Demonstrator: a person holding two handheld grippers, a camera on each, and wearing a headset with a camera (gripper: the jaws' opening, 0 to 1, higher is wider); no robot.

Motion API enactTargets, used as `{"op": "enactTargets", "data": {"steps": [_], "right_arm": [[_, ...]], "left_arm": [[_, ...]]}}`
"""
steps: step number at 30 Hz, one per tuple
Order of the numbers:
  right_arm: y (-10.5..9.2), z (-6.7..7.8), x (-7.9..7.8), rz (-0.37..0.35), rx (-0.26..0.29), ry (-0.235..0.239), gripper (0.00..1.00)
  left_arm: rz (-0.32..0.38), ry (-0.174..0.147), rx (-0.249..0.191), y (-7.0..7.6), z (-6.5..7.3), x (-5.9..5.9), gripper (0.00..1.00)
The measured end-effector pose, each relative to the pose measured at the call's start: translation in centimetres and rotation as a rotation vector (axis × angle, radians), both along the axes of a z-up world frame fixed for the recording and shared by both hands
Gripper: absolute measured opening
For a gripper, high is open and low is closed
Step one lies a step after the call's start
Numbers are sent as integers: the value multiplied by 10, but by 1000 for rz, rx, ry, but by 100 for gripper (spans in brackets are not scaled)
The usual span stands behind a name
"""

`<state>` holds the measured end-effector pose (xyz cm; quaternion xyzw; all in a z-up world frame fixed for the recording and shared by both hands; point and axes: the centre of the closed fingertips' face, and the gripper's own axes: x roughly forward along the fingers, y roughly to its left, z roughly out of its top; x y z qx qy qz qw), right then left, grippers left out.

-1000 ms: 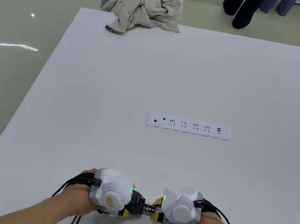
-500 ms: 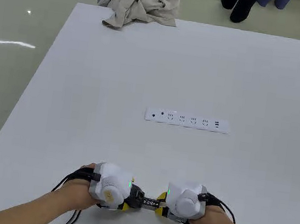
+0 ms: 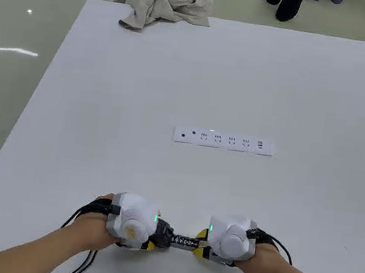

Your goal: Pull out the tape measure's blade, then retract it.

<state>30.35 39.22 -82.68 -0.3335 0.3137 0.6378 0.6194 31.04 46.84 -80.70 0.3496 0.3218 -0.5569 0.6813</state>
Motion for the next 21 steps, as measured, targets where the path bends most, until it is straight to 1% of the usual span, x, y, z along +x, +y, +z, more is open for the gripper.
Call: {"op": "enactTargets", "data": {"steps": [10,16,21], "right_arm": [[-17,0,2,-11,-12,0,13],[-22,3,2,-18,-13,1,13],[-28,3,2,-19,-13,3,12]], "left_arm": [[-1,3,5,0,-1,0,38],[-1,5,7,0,-1,1,38],[-3,6,8,0,0,0,38]]}}
